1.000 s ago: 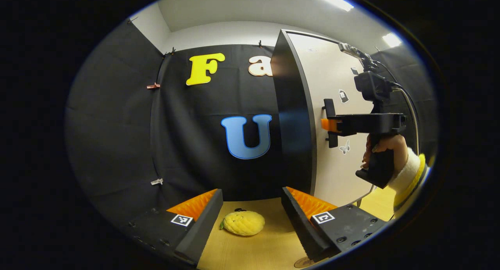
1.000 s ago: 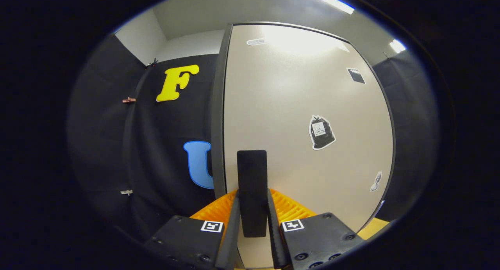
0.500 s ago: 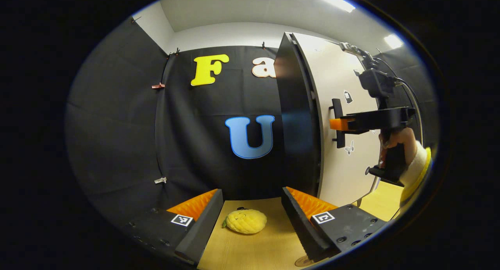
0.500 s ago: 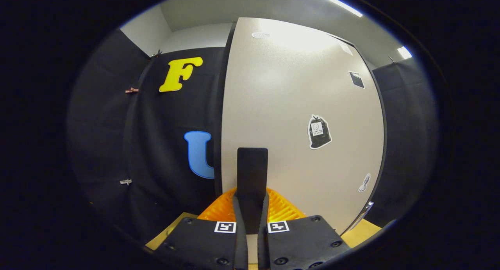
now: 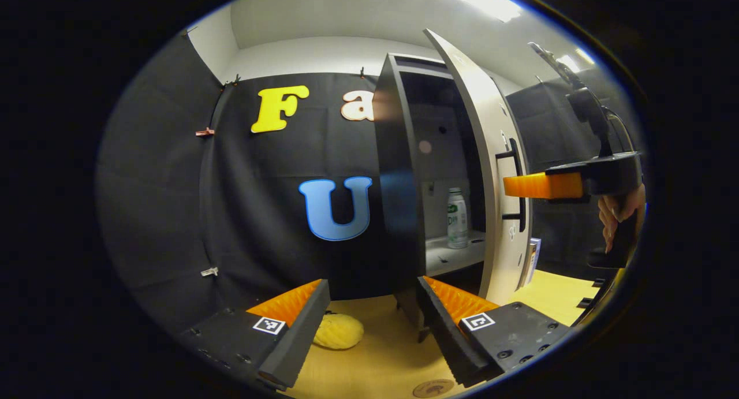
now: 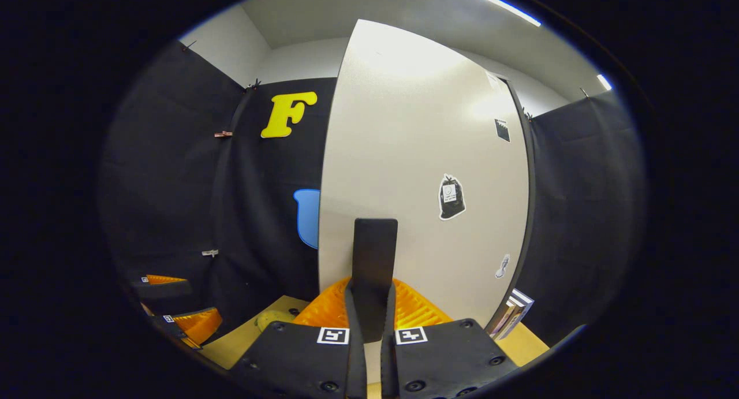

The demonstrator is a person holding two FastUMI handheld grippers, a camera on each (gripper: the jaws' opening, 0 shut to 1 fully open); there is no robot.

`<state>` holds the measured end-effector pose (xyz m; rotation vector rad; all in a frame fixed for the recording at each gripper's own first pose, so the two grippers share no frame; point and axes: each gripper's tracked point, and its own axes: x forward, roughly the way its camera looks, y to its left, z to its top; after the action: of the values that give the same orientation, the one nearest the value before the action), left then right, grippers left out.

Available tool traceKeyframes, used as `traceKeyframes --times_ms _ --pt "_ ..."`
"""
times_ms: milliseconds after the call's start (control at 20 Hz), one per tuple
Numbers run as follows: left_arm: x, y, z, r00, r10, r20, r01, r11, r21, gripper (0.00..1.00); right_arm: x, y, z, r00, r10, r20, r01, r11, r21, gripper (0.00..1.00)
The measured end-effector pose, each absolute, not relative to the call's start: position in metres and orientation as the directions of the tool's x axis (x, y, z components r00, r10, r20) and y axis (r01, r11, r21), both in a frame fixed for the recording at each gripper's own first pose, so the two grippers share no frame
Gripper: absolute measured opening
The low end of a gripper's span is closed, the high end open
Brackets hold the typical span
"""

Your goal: Open the cabinet door with the right hand, grasp the bottle in the cabinet with the left hand and place it on the coaster, then close the cabinet door with the right hand.

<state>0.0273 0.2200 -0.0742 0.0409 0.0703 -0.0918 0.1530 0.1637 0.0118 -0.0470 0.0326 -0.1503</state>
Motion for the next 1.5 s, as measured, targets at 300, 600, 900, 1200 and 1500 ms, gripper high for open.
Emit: traceKeyframes --times_ms 300,600,900,1200,1500 --pt "0.032 0.179 -0.07 0.982 -0.176 -0.071 0.179 0.983 0.03 0.95 0.116 0.145 0.015 0.986 -0.159 -0.043 0.156 0.985 -0.074 0.14" --pt "0.042 0.135 -0.068 0.957 -0.283 -0.067 0.285 0.958 0.024 0.95 0.077 0.113 0.019 0.98 -0.188 -0.057 0.186 0.982 -0.042 0.14" --pt "0.048 0.078 -0.068 0.911 -0.409 -0.057 0.411 0.911 0.031 0.95 0.043 0.074 0.022 0.962 -0.264 -0.075 0.264 0.964 -0.012 0.13" --pt "0.043 0.034 -0.066 0.904 -0.423 -0.061 0.426 0.904 0.046 0.99 0.015 0.022 0.024 0.935 -0.346 -0.071 0.347 0.938 0.005 0.11" --pt "0.044 -0.013 -0.06 0.94 -0.335 -0.064 0.339 0.939 0.065 0.95 0.0 -0.024 0.027 0.949 -0.299 -0.099 0.306 0.95 0.066 0.15"
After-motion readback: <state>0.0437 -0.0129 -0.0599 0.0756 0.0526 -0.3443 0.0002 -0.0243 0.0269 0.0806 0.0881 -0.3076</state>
